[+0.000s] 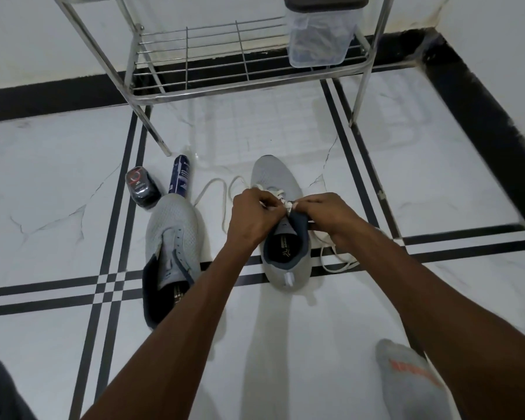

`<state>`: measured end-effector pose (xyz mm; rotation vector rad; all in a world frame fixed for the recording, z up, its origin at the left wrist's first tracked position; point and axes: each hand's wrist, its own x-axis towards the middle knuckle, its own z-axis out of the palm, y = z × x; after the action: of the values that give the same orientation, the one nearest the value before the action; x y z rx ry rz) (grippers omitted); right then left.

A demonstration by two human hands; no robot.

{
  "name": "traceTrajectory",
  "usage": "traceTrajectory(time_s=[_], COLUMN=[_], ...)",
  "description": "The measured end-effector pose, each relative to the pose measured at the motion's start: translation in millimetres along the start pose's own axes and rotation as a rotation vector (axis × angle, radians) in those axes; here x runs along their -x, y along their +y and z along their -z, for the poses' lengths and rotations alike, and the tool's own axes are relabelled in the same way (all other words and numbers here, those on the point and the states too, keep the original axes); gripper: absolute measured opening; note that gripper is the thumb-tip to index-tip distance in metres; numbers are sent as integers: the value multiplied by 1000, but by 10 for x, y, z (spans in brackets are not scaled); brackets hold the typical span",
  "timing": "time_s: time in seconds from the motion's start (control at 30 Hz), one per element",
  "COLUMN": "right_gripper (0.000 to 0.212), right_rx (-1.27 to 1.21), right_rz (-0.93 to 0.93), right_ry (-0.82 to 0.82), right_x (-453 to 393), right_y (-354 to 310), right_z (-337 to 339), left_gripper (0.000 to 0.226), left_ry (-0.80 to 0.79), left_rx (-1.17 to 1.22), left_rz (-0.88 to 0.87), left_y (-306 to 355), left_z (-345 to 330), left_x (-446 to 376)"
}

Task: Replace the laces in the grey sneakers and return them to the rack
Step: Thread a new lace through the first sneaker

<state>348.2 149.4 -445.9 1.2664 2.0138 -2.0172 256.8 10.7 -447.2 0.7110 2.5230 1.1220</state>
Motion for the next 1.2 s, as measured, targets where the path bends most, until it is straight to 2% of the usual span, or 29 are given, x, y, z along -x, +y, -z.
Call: traceTrajectory(time_s=[0.3, 0.43, 0.53, 0.67, 0.8, 0.83, 0.87, 0.93, 0.97, 1.0, 1.07, 1.1, 1.17, 1.2], right_gripper=[8, 15, 21, 21, 15, 15, 17, 15, 9, 10, 41, 46, 25, 18], right_rx=[-36, -89, -162, -15, 190, 214, 201, 185, 204, 264, 483, 610, 827, 867], right_rz=[-36, -43, -90, -81, 33, 86, 145, 301, 388, 448, 564, 587, 584, 579], right_ry=[-22, -95, -163, -164, -204, -136, 29, 495, 617, 622, 382, 225, -11, -54], right_x=[-37, 8, -21, -106, -90, -120, -186, -327, -347, -343, -341, -306, -185, -179], right_y=[-16, -55, -46, -54, -201, -244, -281, -344, -354, -343, -249, -182, -71, -24], right_z=[29, 57, 92, 73, 111, 194, 311, 608, 720, 755, 653, 524, 221, 128], left_gripper=[10, 19, 13, 20, 43, 41, 38, 36, 36, 35, 36, 36, 37, 38], left_ry=[76, 101, 142, 291, 171, 161, 162, 177, 185, 188, 190, 189, 189, 193], left_rx=[25, 14, 39, 24, -182, -193, -204, -210, -204, -194, -173, -166, -161, -162], left_rz=[-17, -4, 0, 4, 36, 48, 58, 66, 69, 72, 73, 70, 59, 54], left_y=[-4, -20, -6, 136, 226, 194, 159, 115, 107, 106, 111, 110, 108, 109], left_z=[-71, -128, -117, -152, -196, -196, -195, -203, -208, -210, -220, -223, -215, -207], left_x=[72, 76, 124, 303, 423, 413, 401, 392, 396, 403, 412, 413, 404, 402])
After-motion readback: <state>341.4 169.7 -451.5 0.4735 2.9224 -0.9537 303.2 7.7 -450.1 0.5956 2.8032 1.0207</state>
